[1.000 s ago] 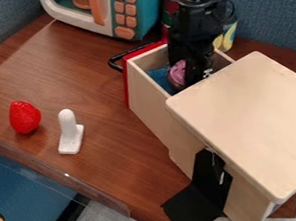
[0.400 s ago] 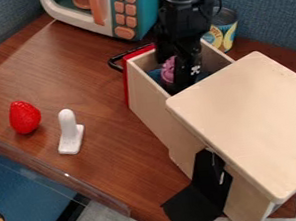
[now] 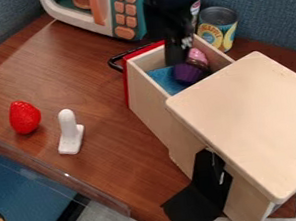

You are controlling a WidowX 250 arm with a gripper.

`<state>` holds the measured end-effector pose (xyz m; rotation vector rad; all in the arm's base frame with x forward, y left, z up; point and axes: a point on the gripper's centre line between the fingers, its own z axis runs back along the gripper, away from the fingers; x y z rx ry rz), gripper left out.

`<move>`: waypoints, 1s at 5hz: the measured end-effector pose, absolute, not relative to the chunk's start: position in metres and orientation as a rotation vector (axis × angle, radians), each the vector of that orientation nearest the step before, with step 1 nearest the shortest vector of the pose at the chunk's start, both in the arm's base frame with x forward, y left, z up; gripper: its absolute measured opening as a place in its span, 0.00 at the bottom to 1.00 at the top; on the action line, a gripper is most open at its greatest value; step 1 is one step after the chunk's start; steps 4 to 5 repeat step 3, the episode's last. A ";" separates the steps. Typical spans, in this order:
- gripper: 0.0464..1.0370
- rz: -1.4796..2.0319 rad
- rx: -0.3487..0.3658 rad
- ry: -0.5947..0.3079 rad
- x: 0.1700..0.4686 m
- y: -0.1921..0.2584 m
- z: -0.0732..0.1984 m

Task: Put something in the box.

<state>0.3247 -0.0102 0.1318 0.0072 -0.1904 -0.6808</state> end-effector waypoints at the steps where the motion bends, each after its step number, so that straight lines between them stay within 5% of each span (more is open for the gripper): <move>1: 0.97 -0.670 -0.005 -0.232 0.314 0.004 0.154; 3: 0.97 -0.549 0.070 -0.295 0.271 0.089 0.181; 5: 0.97 -0.549 0.070 -0.295 0.271 0.089 0.181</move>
